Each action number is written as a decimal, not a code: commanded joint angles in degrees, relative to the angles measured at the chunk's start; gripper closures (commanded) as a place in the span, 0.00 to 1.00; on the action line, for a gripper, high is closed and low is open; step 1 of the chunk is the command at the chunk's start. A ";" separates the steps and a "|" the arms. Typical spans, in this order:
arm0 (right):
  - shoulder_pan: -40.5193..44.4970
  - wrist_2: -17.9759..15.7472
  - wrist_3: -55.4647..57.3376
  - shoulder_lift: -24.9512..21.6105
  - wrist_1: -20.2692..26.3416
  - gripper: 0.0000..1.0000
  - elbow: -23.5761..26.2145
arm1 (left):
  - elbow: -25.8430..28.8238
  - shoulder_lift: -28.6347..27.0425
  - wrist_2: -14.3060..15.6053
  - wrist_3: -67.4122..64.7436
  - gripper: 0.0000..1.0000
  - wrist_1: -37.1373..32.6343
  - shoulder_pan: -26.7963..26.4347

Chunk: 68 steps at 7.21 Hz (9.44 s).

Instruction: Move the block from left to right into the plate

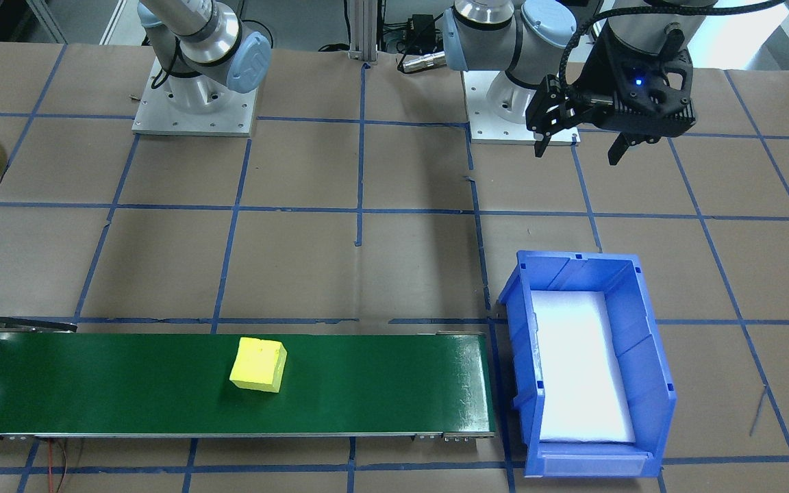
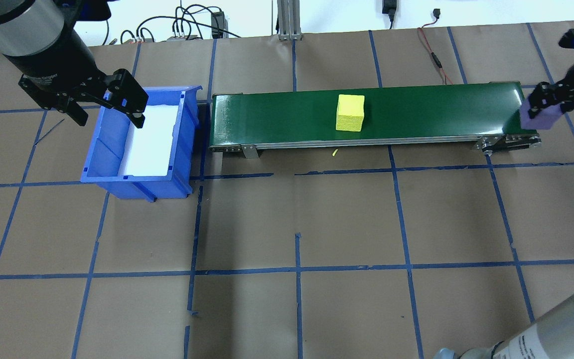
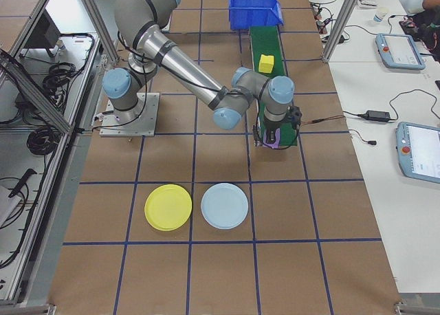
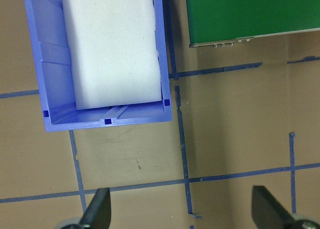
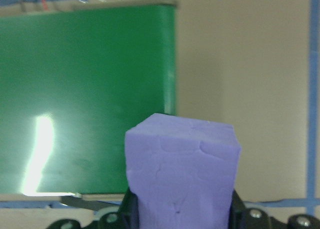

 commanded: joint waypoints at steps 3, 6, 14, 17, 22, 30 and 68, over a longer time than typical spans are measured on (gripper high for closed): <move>-20.48 -0.30 -25.36 -0.94 5.50 0.76 1.95 | -0.02 0.00 0.00 0.04 0.00 0.00 0.04; -22.09 -0.56 -29.80 1.79 -0.92 0.00 4.06 | -0.02 0.00 0.00 -0.05 0.00 0.09 -0.05; -17.20 6.28 -29.02 -2.86 -3.12 0.00 3.27 | -0.02 0.00 0.00 0.04 0.00 0.09 0.30; -4.20 4.89 -14.76 -8.14 -2.50 0.00 3.80 | 0.06 0.00 0.00 -0.05 0.00 0.09 0.30; 12.35 10.38 17.45 -6.83 1.89 0.00 4.15 | 0.06 0.00 0.00 0.04 0.00 0.09 0.30; 11.93 17.37 17.92 -0.24 -3.02 0.05 4.07 | 0.06 0.09 0.00 0.04 0.00 0.18 0.30; 6.68 10.77 -44.66 -28.36 8.83 0.00 3.97 | 0.06 0.18 0.09 -0.14 0.00 -0.26 0.57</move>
